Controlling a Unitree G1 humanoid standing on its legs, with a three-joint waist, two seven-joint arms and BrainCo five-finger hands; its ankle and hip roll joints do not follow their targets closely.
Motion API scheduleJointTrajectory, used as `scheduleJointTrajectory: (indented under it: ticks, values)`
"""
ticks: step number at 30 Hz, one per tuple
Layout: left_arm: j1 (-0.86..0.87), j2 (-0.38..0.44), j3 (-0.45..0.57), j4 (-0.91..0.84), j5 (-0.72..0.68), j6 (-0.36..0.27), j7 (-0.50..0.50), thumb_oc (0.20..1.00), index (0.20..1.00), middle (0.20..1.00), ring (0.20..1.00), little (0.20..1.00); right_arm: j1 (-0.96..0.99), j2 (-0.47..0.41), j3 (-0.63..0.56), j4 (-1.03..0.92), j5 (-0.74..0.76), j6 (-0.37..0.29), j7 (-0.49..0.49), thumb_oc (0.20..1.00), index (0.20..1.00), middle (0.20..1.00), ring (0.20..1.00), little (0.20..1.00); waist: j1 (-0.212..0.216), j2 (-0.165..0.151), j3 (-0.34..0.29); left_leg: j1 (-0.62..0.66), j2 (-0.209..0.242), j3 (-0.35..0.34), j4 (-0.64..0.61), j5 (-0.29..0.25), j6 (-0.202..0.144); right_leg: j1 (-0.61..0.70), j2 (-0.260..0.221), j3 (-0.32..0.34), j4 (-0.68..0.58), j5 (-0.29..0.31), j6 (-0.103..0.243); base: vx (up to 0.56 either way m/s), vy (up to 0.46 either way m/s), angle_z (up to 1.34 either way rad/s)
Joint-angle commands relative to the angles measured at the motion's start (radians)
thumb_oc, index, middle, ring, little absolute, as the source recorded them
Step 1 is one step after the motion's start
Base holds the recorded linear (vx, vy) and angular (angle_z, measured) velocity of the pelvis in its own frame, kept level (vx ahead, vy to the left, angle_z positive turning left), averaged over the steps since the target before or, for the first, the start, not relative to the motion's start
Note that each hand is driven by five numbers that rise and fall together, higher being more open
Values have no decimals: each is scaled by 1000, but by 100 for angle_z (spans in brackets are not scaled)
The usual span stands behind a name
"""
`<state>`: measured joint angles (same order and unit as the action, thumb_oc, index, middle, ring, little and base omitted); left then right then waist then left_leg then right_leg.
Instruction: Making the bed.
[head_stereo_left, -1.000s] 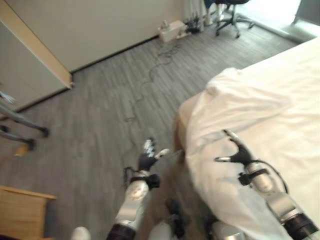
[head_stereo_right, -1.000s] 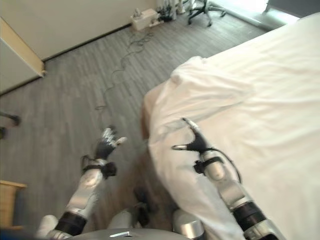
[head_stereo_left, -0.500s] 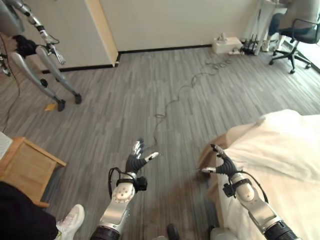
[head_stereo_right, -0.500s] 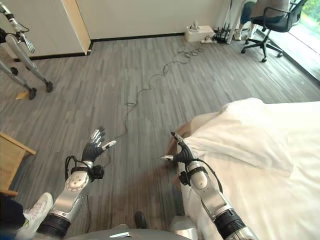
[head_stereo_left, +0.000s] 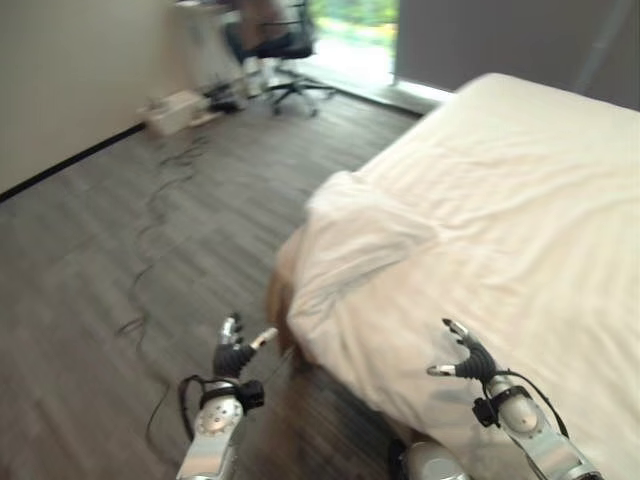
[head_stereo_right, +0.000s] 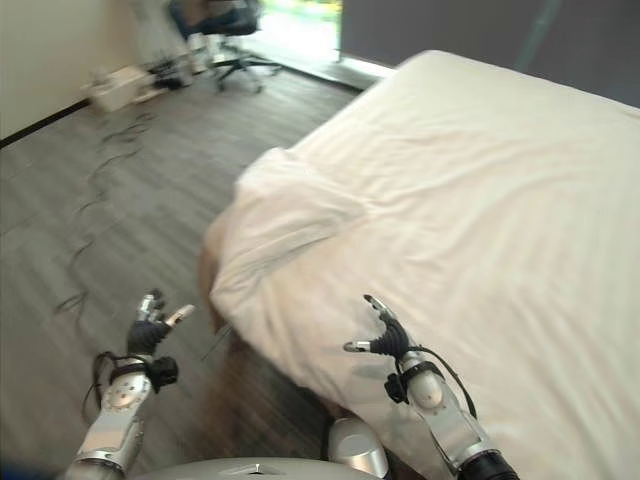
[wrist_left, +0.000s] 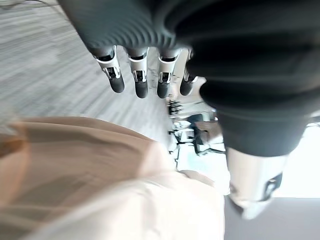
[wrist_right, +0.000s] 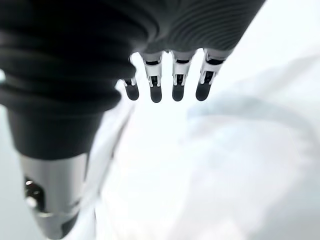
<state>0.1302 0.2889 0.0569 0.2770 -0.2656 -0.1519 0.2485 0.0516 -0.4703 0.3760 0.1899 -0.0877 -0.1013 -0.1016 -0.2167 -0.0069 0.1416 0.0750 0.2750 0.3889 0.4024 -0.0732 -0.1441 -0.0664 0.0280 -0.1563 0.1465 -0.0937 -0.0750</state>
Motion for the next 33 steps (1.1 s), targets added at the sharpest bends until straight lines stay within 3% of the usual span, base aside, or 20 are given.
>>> scheduleJointTrajectory:
  ticks: [1, 2, 3, 4, 6, 7, 9, 10, 12, 14, 16, 18, 20, 22, 23, 24, 25, 27, 28, 33]
  values:
    - [-85, 68, -48, -89, -10, -87, 31, 1000, 1000, 1000, 1000, 1000, -96, 17, 10, -28, -29, -34, 11, 1000, 1000, 1000, 1000, 1000, 70, -45, 55, 43, -90, -105, 115, 57, 59, 128, -57, 110, -196, 7, 88, 205, -168, -352]
    - [-85, 67, -46, -98, -6, -88, 33, 1000, 1000, 1000, 1000, 1000, -90, 13, 3, -27, -34, -33, 9, 1000, 1000, 1000, 1000, 1000, 79, -53, 55, 9, -109, -135, 155, 50, 69, 132, -60, 130, -199, 9, 85, 232, -62, -261]
    - [-86, 65, -45, -120, 17, -89, 34, 1000, 1000, 1000, 1000, 1000, -88, -1, -27, -24, -50, -30, -1, 1000, 1000, 1000, 1000, 1000, 107, -65, 65, -98, -183, -195, 135, -21, 98, 172, -71, 193, -210, 3, 100, 284, 58, -132]
    - [-89, 66, -44, -135, 26, -91, 37, 1000, 1000, 1000, 1000, 1000, -91, -4, -29, -25, -58, -28, -3, 1000, 1000, 1000, 1000, 1000, 117, -54, 71, -97, -211, -232, -9, -54, 109, 181, -75, 222, -199, -4, 112, 334, 154, -20]
    - [-110, 66, -62, -157, 20, -97, 36, 1000, 1000, 1000, 1000, 1000, -84, -16, -44, -28, -70, -26, -14, 1000, 1000, 1000, 1000, 1000, 116, -39, 68, -123, -207, -239, -217, 1, 99, 209, -87, 220, -202, -28, 124, 260, 186, -62]
    - [-134, 72, -85, -176, 11, -104, 36, 1000, 1000, 1000, 1000, 1000, -80, -27, -58, -38, -67, -28, -29, 1000, 1000, 1000, 1000, 1000, 112, -21, 75, -140, -182, -259, -315, 80, 81, 229, -90, 218, -200, -47, 128, 232, 192, -70]
    - [-158, 76, -100, -201, 1, -112, 44, 1000, 1000, 1000, 1000, 1000, -79, -38, -68, -46, -69, -26, -42, 1000, 1000, 1000, 1000, 1000, 106, -8, 83, -169, -154, -305, -375, 131, 61, 242, -96, 237, -190, -68, 133, 272, 303, -1]
    - [-184, 79, -118, -228, -14, -129, 51, 1000, 1000, 1000, 1000, 1000, -82, -49, -72, -52, -70, -27, -51, 1000, 1000, 1000, 1000, 1000, 93, 6, 87, -181, -112, -347, -405, 170, 32, 253, -115, 278, -174, -95, 146, 253, 322, 1]
    - [-185, 79, -118, -227, -14, -130, 51, 1000, 1000, 1000, 1000, 1000, -82, -49, -73, -53, -70, -27, -51, 1000, 1000, 1000, 1000, 1000, 97, 6, 87, -178, -111, -344, -406, 169, 32, 252, -115, 282, -172, -96, 146, 136, 190, -44]
    - [-182, 75, -128, -236, -29, -133, 40, 1000, 1000, 1000, 1000, 1000, -67, -49, -82, -58, -85, -28, -50, 1000, 1000, 1000, 1000, 1000, 76, 22, 60, -139, -72, -275, -414, 156, 26, 266, -159, 299, -170, -110, 177, 282, 365, -66]
    - [-182, 75, -136, -227, -27, -128, 39, 1000, 1000, 1000, 1000, 1000, -63, -39, -79, -54, -102, -23, -50, 1000, 1000, 1000, 1000, 1000, 71, 25, 42, -111, -87, -238, -416, 139, 33, 254, -196, 319, -144, -99, 196, 357, 464, -89]
    - [-188, 99, -137, -218, -9, -113, 20, 1000, 1000, 1000, 1000, 1000, -70, -6, -65, -43, -112, -20, -37, 1000, 1000, 1000, 1000, 1000, 74, 16, 37, -70, -119, -184, -411, 90, 75, 197, -218, 348, -42, -66, 224, 398, 523, -102]
    - [-187, 109, -135, -222, -5, -109, 13, 1000, 1000, 1000, 1000, 1000, -78, 3, -53, -42, -115, -21, -33, 1000, 1000, 1000, 1000, 1000, 79, 19, 40, -49, -124, -161, -411, 73, 87, 170, -218, 337, 8, -56, 232, 181, 283, -70]
    - [-188, 131, -134, -237, -1, -103, -1, 1000, 1000, 1000, 1000, 1000, -109, 23, -25, -42, -126, -24, -27, 1000, 1000, 1000, 1000, 1000, 99, 30, 63, 4, -127, -86, -429, 47, 108, 75, -249, 134, 141, -14, 230, 97, 276, -89]
    - [-188, 131, -134, -237, -1, -103, -2, 1000, 1000, 1000, 1000, 1000, -110, 23, -25, -42, -126, -24, -28, 1000, 1000, 1000, 1000, 1000, 99, 32, 61, 1, -124, -86, -431, 51, 108, 71, -246, 133, 139, -10, 228, 41, 176, -118]
    - [-185, 133, -138, -242, 0, -100, -7, 1000, 1000, 1000, 1000, 1000, -114, 28, -21, -44, -128, -25, -28, 1000, 1000, 1000, 1000, 1000, 97, 33, 62, 16, -127, -61, -450, 52, 108, 47, -239, 60, 154, -9, 222, 98, 206, -138]
    - [-181, 124, -144, -231, 2, -95, -17, 1000, 1000, 1000, 1000, 1000, -106, 35, -19, -42, -130, -28, -25, 1000, 1000, 1000, 1000, 1000, 80, 31, 63, 36, -138, -50, -472, 58, 110, 10, -164, 31, 162, -39, 222, 136, 250, -80]
    - [-183, 118, -149, -220, -3, -93, -24, 1000, 1000, 1000, 1000, 1000, -99, 39, -19, -38, -126, -30, -26, 1000, 1000, 1000, 1000, 1000, 77, 32, 62, 34, -141, -53, -477, 66, 108, -6, -117, 39, 147, -43, 217, 124, 110, -11]
    - [-186, 115, -160, -200, -3, -91, -36, 1000, 1000, 1000, 1000, 1000, -79, 45, -21, -23, -109, -37, -41, 1000, 1000, 1000, 1000, 1000, 76, 14, 51, 42, -180, -73, -478, 43, 114, 49, -66, 47, 17, -64, 170, 110, 23, 7]
    - [-189, 110, -164, -191, -11, -91, -49, 1000, 1000, 1000, 1000, 1000, -80, 48, -20, -18, -75, -38, -44, 1000, 1000, 1000, 1000, 1000, 90, 1, 45, 3, -199, -78, -324, -10, 104, 124, -95, 71, -105, -44, 151, 100, -41, 23]
